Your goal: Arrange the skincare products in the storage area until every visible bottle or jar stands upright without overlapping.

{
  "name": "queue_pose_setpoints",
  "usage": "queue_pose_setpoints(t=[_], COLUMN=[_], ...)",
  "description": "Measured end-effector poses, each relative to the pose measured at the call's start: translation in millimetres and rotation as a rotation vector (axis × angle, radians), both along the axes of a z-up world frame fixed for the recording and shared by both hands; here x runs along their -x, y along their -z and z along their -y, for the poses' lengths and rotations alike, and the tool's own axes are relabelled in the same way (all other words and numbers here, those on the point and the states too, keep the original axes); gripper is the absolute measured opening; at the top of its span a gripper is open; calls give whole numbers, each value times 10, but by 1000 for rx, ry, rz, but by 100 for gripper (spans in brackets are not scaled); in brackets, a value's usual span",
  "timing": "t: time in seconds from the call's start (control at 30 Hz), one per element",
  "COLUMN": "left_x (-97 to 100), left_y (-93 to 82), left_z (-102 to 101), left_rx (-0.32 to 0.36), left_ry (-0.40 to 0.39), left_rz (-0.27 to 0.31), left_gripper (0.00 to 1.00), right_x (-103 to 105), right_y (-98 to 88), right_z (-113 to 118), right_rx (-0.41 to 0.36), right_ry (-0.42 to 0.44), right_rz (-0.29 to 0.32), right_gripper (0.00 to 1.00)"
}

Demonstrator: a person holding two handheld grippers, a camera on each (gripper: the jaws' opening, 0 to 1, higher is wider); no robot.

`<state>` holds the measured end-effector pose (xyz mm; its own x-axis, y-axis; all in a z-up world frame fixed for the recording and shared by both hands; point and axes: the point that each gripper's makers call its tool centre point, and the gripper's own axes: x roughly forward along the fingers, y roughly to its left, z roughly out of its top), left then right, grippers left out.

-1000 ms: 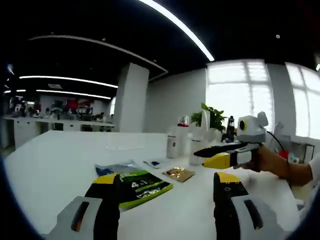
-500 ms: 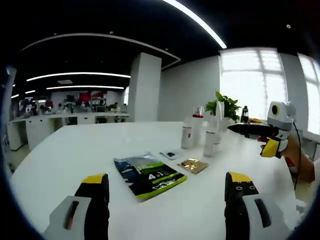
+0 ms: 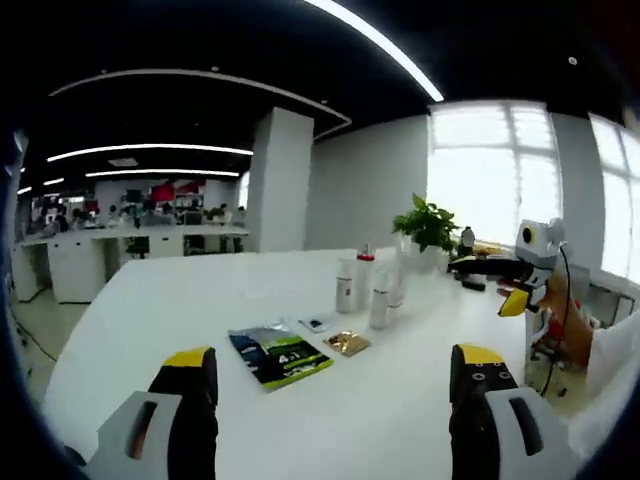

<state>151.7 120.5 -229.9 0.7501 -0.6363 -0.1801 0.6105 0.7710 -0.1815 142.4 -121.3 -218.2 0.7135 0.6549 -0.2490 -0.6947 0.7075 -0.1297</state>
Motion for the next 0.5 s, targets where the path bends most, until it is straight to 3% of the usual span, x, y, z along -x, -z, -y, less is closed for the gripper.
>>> queue_pose_setpoints(t=[0.07,0.13,0.27,0.5], left_x=[111,197,341,518], left_y=[-7,11,7,69], left_z=[-68,-182,-307,-525], left_rx=[-2,-33,-49,-17], left_ry=[-13,-44,-70,-129], left_rz=[-6,-19,-17,9], left_gripper=[99,100,100,99], right_x=[110,175,286,453], right_y=[-37,-79,-56,-21], right_z=[52,136,281,561], right_rx=[-61,-88,-54,-39], right_ry=[3,21,65,186], right_rz=[-33,-22,-3,32], right_gripper=[100,100,100,100])
